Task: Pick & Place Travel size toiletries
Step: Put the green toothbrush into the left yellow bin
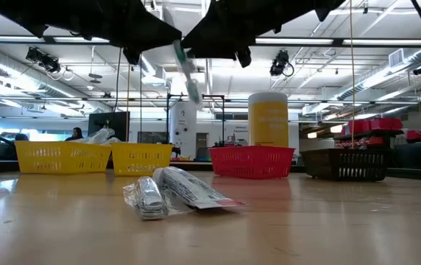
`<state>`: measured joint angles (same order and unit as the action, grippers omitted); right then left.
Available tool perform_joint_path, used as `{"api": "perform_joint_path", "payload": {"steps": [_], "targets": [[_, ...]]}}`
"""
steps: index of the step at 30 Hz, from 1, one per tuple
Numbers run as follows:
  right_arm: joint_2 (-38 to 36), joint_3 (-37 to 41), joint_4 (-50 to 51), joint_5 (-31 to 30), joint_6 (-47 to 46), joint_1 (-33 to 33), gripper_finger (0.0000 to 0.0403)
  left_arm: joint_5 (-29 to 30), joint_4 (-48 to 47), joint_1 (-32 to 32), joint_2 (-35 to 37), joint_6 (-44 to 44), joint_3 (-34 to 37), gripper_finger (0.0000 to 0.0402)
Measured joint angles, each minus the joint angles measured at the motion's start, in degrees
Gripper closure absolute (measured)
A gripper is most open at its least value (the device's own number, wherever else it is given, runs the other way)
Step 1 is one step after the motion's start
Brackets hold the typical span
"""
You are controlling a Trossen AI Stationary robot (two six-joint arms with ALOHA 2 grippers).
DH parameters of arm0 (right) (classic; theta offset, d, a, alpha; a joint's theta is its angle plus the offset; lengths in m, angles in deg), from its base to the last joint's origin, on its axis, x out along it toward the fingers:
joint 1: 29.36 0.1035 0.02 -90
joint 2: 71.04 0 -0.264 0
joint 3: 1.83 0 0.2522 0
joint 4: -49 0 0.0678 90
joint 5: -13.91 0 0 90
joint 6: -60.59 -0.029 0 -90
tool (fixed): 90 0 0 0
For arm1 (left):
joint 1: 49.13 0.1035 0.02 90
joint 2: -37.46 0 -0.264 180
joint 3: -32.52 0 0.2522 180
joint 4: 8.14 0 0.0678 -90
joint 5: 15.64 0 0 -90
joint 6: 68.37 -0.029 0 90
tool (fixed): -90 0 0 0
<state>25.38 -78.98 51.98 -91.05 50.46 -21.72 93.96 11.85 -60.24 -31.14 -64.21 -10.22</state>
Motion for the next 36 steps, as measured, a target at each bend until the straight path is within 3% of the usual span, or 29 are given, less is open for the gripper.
{"api": "perform_joint_path", "payload": {"steps": [4,7,10,18,22,29,36], "targets": [[0.00,-0.01,2.48,-0.91,0.06,-0.51,0.0224,4.49,-3.91,0.03,0.86,1.21,-0.07,0.0373],[0.00,-0.02,5.04,-5.45,0.06,-0.51,0.0197,10.61,-11.42,0.47,3.45,3.73,-1.85,0.0373],[0.00,-0.02,7.26,-7.80,0.04,-0.51,0.0176,15.46,-25.00,1.81,7.07,6.62,-5.95,0.0370],[0.02,-0.04,7.39,-5.89,0.07,-0.51,0.0142,14.90,-66.46,8.63,12.24,20.11,-20.68,0.0373],[0.02,-0.04,7.92,-5.90,0.06,-0.51,0.0137,14.77,-80.63,12.18,12.24,25.91,-24.98,0.0367],[0.02,-0.04,8.04,-5.90,0.08,-0.51,0.0150,13.64,-95.01,19.06,12.01,36.56,-24.72,0.0373],[0.02,-0.04,7.99,-5.90,0.01,-0.51,0.0166,10.63,-94.06,25.35,11.20,40.22,-18.00,0.0365]]}}
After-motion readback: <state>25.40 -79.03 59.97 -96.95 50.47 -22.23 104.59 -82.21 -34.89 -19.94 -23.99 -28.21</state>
